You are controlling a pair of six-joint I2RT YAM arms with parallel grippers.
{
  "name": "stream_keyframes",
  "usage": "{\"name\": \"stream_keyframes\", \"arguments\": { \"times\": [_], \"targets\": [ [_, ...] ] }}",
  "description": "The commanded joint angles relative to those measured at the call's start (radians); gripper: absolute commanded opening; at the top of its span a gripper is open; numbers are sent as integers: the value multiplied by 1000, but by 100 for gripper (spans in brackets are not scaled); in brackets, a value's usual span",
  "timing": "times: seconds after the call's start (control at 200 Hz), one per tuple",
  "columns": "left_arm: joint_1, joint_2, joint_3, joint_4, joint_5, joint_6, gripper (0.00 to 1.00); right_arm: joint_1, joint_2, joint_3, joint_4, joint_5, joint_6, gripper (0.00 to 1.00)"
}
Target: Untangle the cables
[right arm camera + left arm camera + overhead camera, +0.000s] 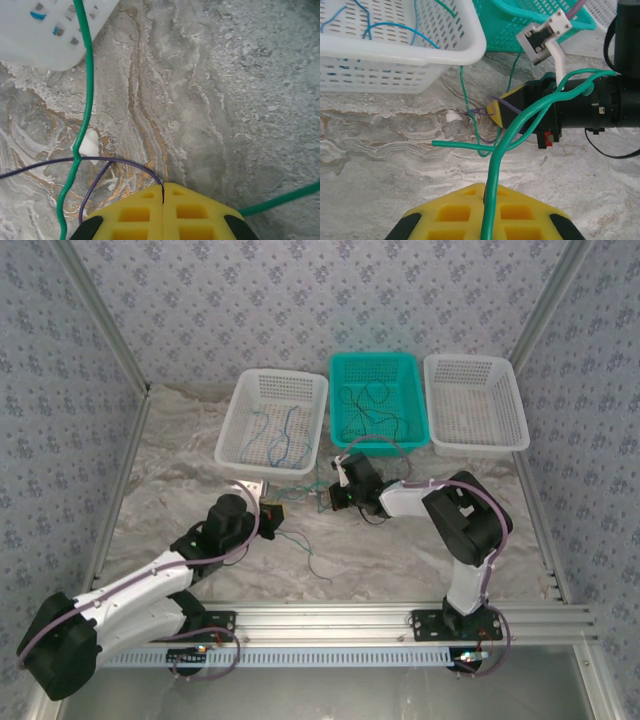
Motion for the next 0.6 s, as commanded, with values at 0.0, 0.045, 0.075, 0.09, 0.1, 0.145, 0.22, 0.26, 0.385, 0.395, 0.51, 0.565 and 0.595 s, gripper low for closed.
{"name": "stream_keyframes", "arguments": {
  "times": [0.0,0.045,0.075,0.09,0.1,0.145,0.22,0.26,0.385,0.395,0.51,0.565,0.595],
  "targets": [
    [-6,-22,-7,-40,-56,-13,0,3,-70,-32,-61,43,-1,0],
    [-5,-23,-5,-46,-56,-10,0,2,-120,-68,-49,62,8,0],
    [-6,-23,-5,-48,-54,-9,0,1,-164,-93,-36,71,10,0],
    [-6,-22,-5,-47,-55,-9,0,1,-185,-108,-30,76,10,0],
    [-6,-22,-5,-47,-55,-9,0,1,-199,-117,-26,79,11,0],
    [-6,-23,-8,-47,-59,-11,0,-5,-265,-153,-16,98,17,0],
    [-6,-22,-11,-42,-69,-15,1,-20,-367,-215,-14,141,40,0],
    [-6,-21,-14,-35,-71,-15,1,-35,-417,-239,-34,176,60,0],
    [-6,-4,-11,-16,-54,-9,2,-114,-530,-315,-83,242,121,0],
    [-6,-2,-8,-16,-52,-9,2,-121,-537,-323,-84,244,125,0],
    [-6,21,-5,0,-32,-12,4,-201,-608,-405,-79,229,174,0],
    [-6,28,-5,8,-29,-17,5,-232,-628,-433,-73,208,189,0],
    [-6,33,-5,13,-26,-19,5,-244,-636,-442,-77,197,192,0]
  ]
}}
